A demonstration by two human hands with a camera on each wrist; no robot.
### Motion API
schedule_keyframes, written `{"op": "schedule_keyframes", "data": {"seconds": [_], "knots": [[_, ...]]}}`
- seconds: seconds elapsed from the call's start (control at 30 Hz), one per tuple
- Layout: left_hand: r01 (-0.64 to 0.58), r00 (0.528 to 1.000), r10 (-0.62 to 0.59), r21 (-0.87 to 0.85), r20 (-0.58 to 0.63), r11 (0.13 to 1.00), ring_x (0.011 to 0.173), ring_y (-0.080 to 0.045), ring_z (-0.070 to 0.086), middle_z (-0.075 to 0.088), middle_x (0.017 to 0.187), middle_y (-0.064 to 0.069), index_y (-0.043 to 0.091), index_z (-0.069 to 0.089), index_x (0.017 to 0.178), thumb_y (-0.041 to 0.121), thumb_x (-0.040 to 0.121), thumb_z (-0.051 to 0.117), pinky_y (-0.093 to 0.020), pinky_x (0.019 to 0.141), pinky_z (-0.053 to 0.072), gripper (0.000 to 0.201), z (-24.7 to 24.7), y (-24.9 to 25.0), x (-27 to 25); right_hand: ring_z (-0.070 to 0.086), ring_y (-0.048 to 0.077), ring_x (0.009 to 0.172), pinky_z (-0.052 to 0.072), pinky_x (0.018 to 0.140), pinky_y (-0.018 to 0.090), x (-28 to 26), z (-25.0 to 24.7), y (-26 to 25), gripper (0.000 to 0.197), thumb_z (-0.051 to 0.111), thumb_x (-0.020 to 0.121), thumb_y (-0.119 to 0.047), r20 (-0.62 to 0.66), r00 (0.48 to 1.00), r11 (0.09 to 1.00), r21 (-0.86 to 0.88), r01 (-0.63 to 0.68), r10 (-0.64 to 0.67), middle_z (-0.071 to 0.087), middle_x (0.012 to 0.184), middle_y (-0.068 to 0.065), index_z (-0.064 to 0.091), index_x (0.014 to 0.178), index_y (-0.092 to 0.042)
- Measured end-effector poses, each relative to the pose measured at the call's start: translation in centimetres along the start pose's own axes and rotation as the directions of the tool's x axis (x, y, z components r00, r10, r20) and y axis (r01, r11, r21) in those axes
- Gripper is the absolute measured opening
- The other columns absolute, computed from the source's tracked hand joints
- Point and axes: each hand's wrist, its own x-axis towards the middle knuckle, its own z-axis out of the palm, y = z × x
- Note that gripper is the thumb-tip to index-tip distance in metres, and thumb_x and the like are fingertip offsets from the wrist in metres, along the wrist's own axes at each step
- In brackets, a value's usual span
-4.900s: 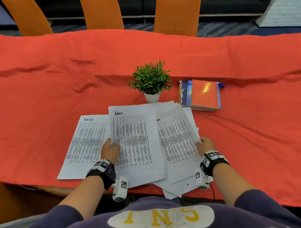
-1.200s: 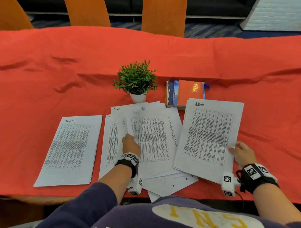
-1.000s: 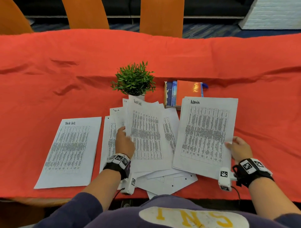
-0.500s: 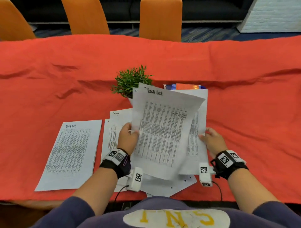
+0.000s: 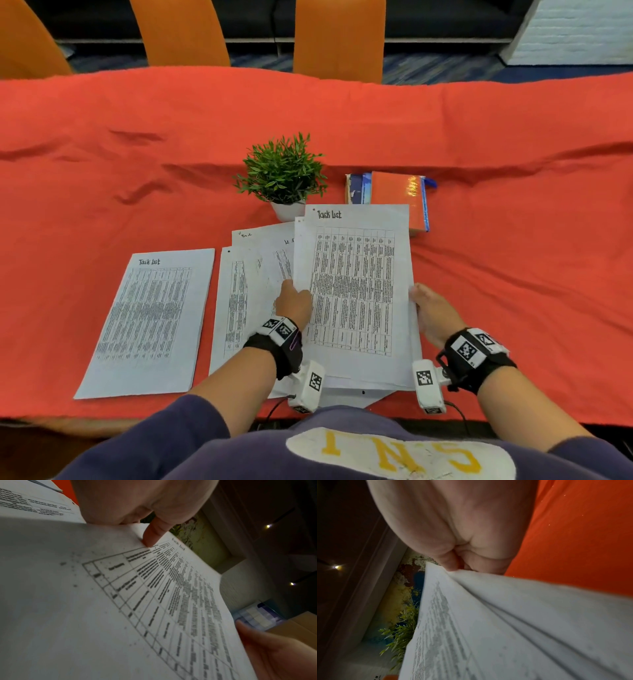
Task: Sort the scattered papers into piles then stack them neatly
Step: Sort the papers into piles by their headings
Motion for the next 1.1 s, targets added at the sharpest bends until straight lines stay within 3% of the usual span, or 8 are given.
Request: {"op": "schedule_keyframes", "data": {"seconds": [0.1, 0.2, 0.33, 0.43, 0.63, 0.77, 0.9, 1.1], "knots": [[-0.045, 0.999, 0.043, 0.076, 0.028, 0.996, 0.073, -0.023, 0.056, 0.055, 0.089, -0.011, 0.003, 0.032, 0.136, 0.006, 0.093, 0.032, -0.032, 0.055, 0.046, 0.043, 0.8, -0.3, -0.2, 0.066, 0.025, 0.090, 0.053, 0.084, 0.036, 0.4, 0.2, 0.4, 0.020, 0.054, 0.095, -0.028, 0.033, 0.998, 0.997, -0.062, -0.052, 0.054, 0.071, 0.102, 0.009, 0.059, 0.103, -0.011], [-0.076, 0.996, 0.070, 0.122, 0.056, 0.990, 0.062, -0.012, 0.039, 0.037, 0.074, 0.000, 0.007, 0.036, 0.124, 0.005, 0.094, 0.031, -0.026, 0.055, 0.034, 0.030, 1.7, -1.1, 0.0, 0.068, 0.025, 0.085, 0.057, 0.070, 0.033, 0.6, 0.6, 0.7, 0.025, 0.061, 0.086, 0.003, 0.056, 0.997, 0.973, -0.225, -0.047, 0.061, 0.070, 0.103, 0.014, 0.053, 0.107, -0.007], [-0.062, 0.997, 0.070, 0.286, -0.019, 0.956, 0.093, -0.032, 0.058, 0.057, 0.099, -0.018, -0.002, 0.051, 0.112, 0.007, 0.089, 0.041, -0.037, 0.076, 0.047, 0.026, 1.7, -2.3, 1.2, 0.066, 0.027, 0.085, 0.055, 0.071, 0.037, 0.7, 0.0, 0.9, 0.026, 0.057, 0.083, 0.010, -0.114, 0.993, 0.947, -0.318, -0.049, 0.014, 0.068, 0.098, 0.010, 0.055, 0.105, -0.004], [0.028, 0.998, 0.000, 0.408, -0.068, 0.912, 0.119, -0.033, 0.045, 0.046, 0.127, -0.018, 0.004, 0.051, 0.120, 0.016, 0.089, 0.051, -0.037, 0.094, 0.042, 0.032, 1.1, -3.6, 2.2, 0.063, 0.028, 0.087, 0.053, 0.077, 0.040, 0.8, -1.4, 1.0, 0.024, 0.056, 0.084, 0.009, -0.199, 0.980, 0.918, -0.390, -0.070, -0.010, 0.065, 0.099, 0.010, 0.055, 0.101, -0.008], [0.043, 0.997, -0.005, 0.461, -0.083, 0.887, 0.124, -0.032, 0.042, 0.039, 0.133, -0.017, 0.003, 0.035, 0.134, 0.034, 0.076, 0.077, -0.039, 0.100, 0.042, 0.078, 2.1, -4.5, 3.2, 0.064, 0.031, 0.091, 0.053, 0.083, 0.046, 1.1, -3.5, 1.9, 0.030, 0.052, 0.082, 0.007, -0.236, 0.970, 0.852, -0.517, -0.080, -0.052, 0.067, 0.101, 0.011, 0.052, 0.096, -0.019], [0.041, 0.997, -0.013, 0.404, -0.070, 0.914, 0.126, -0.031, 0.042, 0.039, 0.136, -0.017, 0.003, 0.026, 0.140, 0.022, 0.074, 0.080, -0.038, 0.101, 0.043, 0.088, 3.3, -4.0, 3.3, 0.058, 0.026, 0.086, 0.044, 0.069, 0.029, 0.9, -2.9, 1.9, 0.030, 0.046, 0.087, 0.007, -0.247, 0.966, 0.802, -0.591, -0.086, -0.078, 0.059, 0.095, 0.006, 0.052, 0.112, -0.009], [0.037, 0.998, -0.025, 0.230, -0.052, 0.972, 0.103, -0.029, 0.058, 0.052, 0.123, -0.017, 0.004, 0.025, 0.140, 0.001, 0.085, 0.063, -0.035, 0.084, 0.051, 0.067, 3.6, -3.9, 3.2, 0.055, 0.023, 0.082, 0.040, 0.063, 0.025, 0.9, -2.6, 1.7, 0.036, 0.040, 0.087, 0.007, -0.218, 0.973, 0.769, -0.634, -0.078, -0.081, 0.064, 0.099, 0.010, 0.055, 0.119, -0.004], [-0.046, 0.992, 0.075, 0.261, -0.104, 0.964, 0.082, -0.020, 0.051, 0.055, 0.106, -0.012, 0.004, 0.049, 0.116, 0.009, 0.092, 0.055, -0.029, 0.071, 0.046, 0.025, 1.7, -4.3, 2.9, 0.063, 0.030, 0.087, 0.049, 0.074, 0.034, 1.1, -4.2, 0.9, 0.036, 0.044, 0.084, 0.010, -0.269, 0.952, 0.858, -0.513, -0.013, -0.146, 0.064, 0.093, 0.008, 0.058, 0.109, -0.012]]}}
